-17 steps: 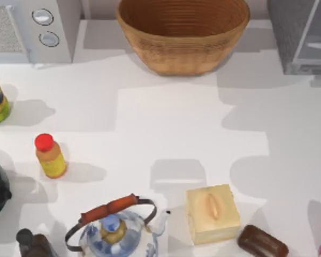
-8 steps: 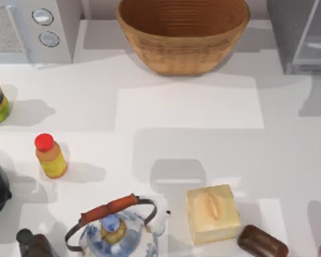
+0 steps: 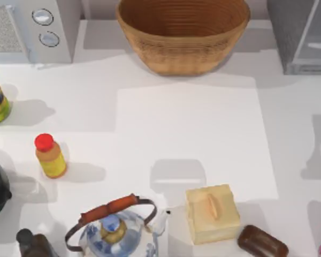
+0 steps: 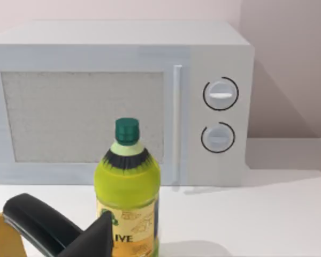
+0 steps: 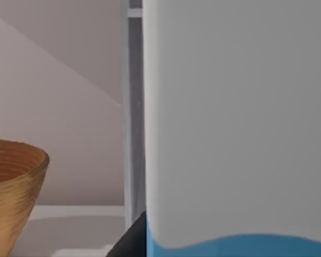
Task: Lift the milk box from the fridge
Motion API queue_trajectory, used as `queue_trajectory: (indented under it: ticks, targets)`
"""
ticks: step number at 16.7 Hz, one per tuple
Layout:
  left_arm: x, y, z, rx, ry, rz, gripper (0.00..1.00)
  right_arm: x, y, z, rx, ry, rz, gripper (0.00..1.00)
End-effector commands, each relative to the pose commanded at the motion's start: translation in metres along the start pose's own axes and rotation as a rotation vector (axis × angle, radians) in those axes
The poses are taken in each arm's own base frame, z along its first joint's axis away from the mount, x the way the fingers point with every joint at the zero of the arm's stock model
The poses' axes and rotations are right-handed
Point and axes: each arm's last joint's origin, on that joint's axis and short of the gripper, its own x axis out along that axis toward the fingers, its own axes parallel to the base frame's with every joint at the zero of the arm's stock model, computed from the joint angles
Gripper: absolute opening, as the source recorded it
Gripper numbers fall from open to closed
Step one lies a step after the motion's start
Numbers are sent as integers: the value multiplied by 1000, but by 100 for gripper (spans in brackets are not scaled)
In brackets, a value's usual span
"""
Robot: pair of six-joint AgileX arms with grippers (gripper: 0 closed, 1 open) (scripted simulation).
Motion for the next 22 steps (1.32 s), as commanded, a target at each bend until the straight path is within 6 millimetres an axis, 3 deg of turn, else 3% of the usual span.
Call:
queue_trajectory:
  ticks: [6,12,17,22]
  targets:
    - [0,0,0,0,0,0,100,-21,4,-51,9,77,7,0]
    - [0,0,0,0,0,0,100,-21,4,-54,11,84,5,0]
    - [0,0,0,0,0,0,100,-12,12,-32,12,63,72,0]
    - [0,0,0,0,0,0,100,26,36,5,16,46,224,0]
